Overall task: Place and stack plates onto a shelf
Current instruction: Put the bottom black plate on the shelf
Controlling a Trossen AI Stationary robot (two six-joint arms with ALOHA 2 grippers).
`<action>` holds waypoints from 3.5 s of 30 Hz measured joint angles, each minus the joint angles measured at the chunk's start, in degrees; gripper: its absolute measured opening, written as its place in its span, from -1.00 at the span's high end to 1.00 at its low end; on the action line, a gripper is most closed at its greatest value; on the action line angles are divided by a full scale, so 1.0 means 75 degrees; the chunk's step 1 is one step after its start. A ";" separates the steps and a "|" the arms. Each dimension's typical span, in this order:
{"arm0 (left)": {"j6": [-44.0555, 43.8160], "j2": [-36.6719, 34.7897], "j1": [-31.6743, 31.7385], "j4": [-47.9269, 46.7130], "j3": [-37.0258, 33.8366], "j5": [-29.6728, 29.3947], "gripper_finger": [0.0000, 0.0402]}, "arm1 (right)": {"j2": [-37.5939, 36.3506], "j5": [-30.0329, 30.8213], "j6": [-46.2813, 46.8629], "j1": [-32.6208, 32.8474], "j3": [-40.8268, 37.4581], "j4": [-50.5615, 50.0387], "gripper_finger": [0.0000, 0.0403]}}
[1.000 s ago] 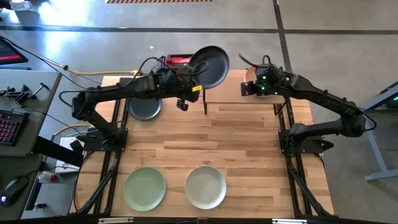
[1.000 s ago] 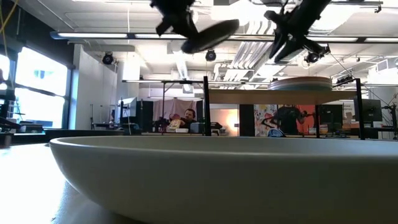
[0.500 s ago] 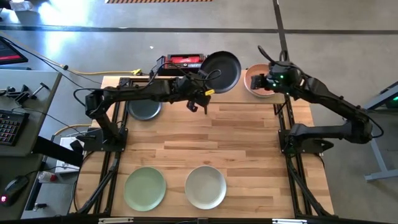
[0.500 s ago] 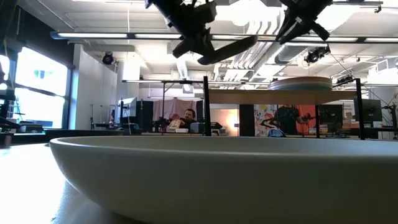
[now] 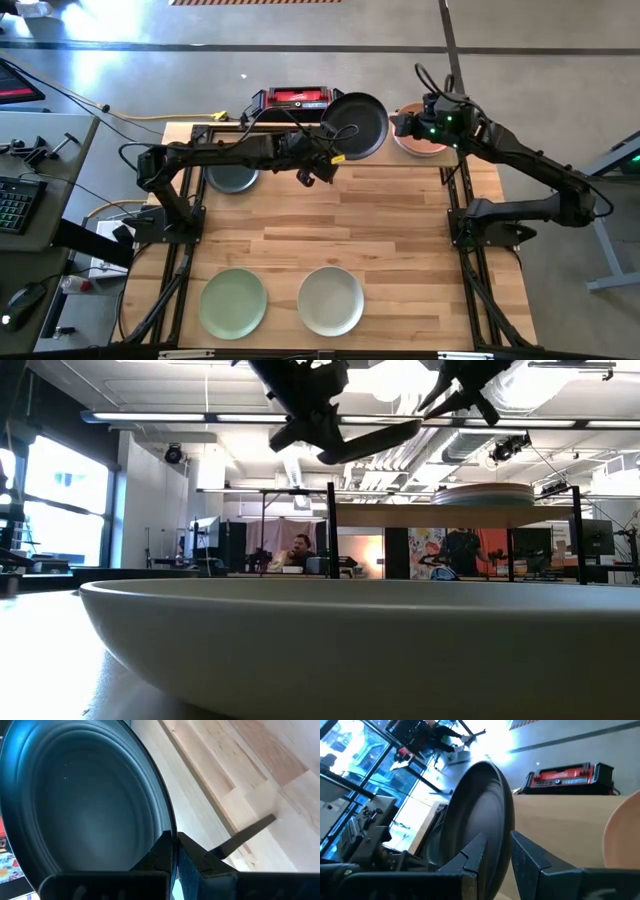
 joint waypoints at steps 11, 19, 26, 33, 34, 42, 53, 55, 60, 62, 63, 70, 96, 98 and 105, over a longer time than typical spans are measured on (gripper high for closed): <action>0.0085 -0.0001 -0.0366 -0.0534 0.0000 -0.0635 1.00 | 0.0430 -0.0264 0.0235 0.0060 0.0000 -0.0302 0.67; 0.0403 -0.0003 -0.0537 -0.0545 0.0000 -0.0953 1.00 | 0.0830 -0.0264 0.0308 0.0348 0.0000 -0.0413 0.67; 0.0341 -0.0003 -0.0549 -0.0597 0.0000 -0.0968 0.99 | 0.0925 0.0116 0.0308 0.0507 0.0000 -0.0576 0.77; 0.0136 -0.0003 -0.0557 -0.0644 0.0015 -0.1047 0.99 | 0.0925 0.0175 0.0301 0.0501 0.0000 -0.0573 0.95; 0.0073 -0.0003 -0.0557 -0.0641 0.0015 -0.1081 0.99 | 0.0925 0.0195 0.0309 0.0501 0.0000 -0.0569 0.95; -0.0933 -0.0006 -0.0546 -0.0612 0.0015 -0.1201 0.78 | 0.0925 0.0299 0.0397 0.0495 0.0000 -0.0598 0.99; -0.2270 -0.0080 -0.0684 -0.0835 0.0015 -0.1779 0.39 | 0.0925 0.0419 0.0366 0.0301 0.0000 -0.0629 1.00; -0.2318 -0.0109 -0.0764 -0.0938 0.0015 -0.2152 0.36 | 0.0919 0.0472 0.0305 0.0127 0.0000 -0.0655 1.00; -0.2612 -0.0272 -0.0852 -0.1077 0.0003 -0.3352 0.36 | 0.0904 0.0569 0.0118 -0.0473 0.0000 -0.0645 1.00; -0.2742 -0.0393 -0.0849 -0.1205 0.0000 -0.3766 0.36 | 0.0904 0.0549 0.0098 -0.0707 0.0000 -0.0643 1.00; -0.2845 -0.0442 -0.0836 -0.1187 0.0008 -0.3931 0.37 | 0.0904 0.0537 0.0041 -0.0811 0.0000 -0.0643 1.00; -0.3550 -0.1037 -0.0620 -0.1504 0.0002 -0.4334 0.37 | 0.1058 0.0439 -0.0465 -0.1246 0.0000 -0.0687 1.00; -0.4687 -0.1970 -0.0178 -0.1606 0.0003 -0.4161 0.37 | 0.2210 -0.0075 -0.0831 -0.1089 0.0000 -0.1085 1.00; -0.4687 -0.1970 -0.0176 -0.1606 0.0003 -0.4155 0.37 | 0.2227 -0.0092 -0.0831 -0.1087 0.0000 -0.1097 1.00; -0.4690 -0.1970 -0.0178 -0.1606 0.0003 -0.4145 0.37 | 0.2219 -0.0128 -0.0693 -0.1087 0.0003 -0.1235 1.00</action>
